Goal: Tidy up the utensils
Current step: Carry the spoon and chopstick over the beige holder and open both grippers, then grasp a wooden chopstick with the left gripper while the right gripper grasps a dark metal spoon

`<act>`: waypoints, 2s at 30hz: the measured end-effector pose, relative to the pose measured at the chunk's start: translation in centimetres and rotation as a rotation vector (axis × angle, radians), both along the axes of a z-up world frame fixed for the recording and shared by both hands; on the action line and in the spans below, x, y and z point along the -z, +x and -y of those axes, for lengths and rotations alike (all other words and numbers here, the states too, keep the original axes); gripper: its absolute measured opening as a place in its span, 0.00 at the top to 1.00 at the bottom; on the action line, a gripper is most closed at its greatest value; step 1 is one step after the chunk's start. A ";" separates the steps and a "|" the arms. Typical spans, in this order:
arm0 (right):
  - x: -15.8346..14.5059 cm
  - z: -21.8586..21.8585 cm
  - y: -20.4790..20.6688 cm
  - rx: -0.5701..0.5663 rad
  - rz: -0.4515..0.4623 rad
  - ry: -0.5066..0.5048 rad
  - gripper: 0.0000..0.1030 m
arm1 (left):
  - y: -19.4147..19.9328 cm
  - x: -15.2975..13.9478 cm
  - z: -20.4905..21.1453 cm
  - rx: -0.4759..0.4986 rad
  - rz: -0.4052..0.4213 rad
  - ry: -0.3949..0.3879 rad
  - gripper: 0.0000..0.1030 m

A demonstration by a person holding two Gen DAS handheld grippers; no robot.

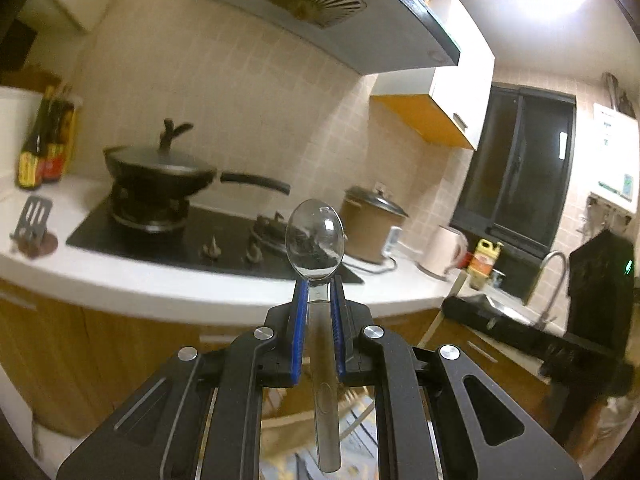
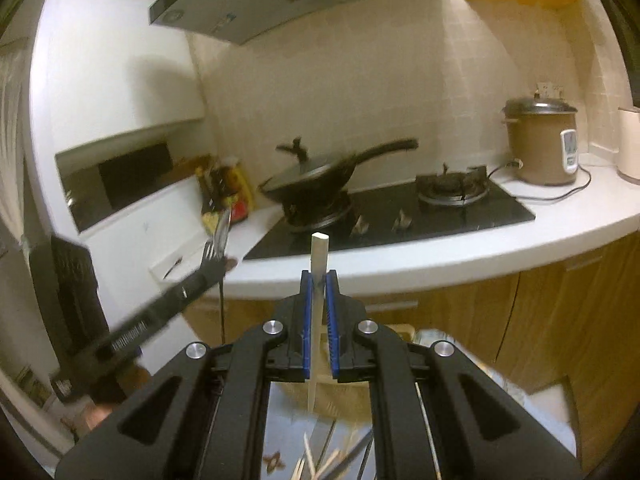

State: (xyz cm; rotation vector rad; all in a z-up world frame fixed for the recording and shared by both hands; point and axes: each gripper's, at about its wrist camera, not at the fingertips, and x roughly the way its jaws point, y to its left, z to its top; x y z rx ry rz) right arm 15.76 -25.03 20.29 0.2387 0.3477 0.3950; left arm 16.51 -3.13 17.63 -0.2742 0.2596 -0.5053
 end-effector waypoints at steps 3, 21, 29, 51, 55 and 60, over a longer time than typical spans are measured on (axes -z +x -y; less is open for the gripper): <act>-0.8 0.6 1.8 0.037 0.014 0.014 0.95 | 1.7 0.4 1.2 -0.047 0.033 0.033 0.91; 5.8 -2.7 7.1 0.095 0.019 -0.127 0.95 | 8.0 8.2 1.8 -0.170 -0.046 -0.011 0.90; 6.9 -2.8 6.1 0.092 0.010 -0.145 0.95 | 7.1 9.0 2.2 -0.191 -0.030 0.018 0.90; 7.2 -0.4 -2.1 0.062 -0.078 -0.053 0.62 | -5.6 5.8 -0.3 -0.213 -0.032 0.090 0.62; 7.3 -0.4 -4.1 0.067 -0.068 -0.055 0.52 | -7.6 5.7 -0.6 -0.216 -0.027 0.105 0.61; 8.0 -0.4 -5.8 0.068 -0.091 -0.057 0.52 | -9.2 5.6 -0.9 -0.220 -0.027 0.119 0.61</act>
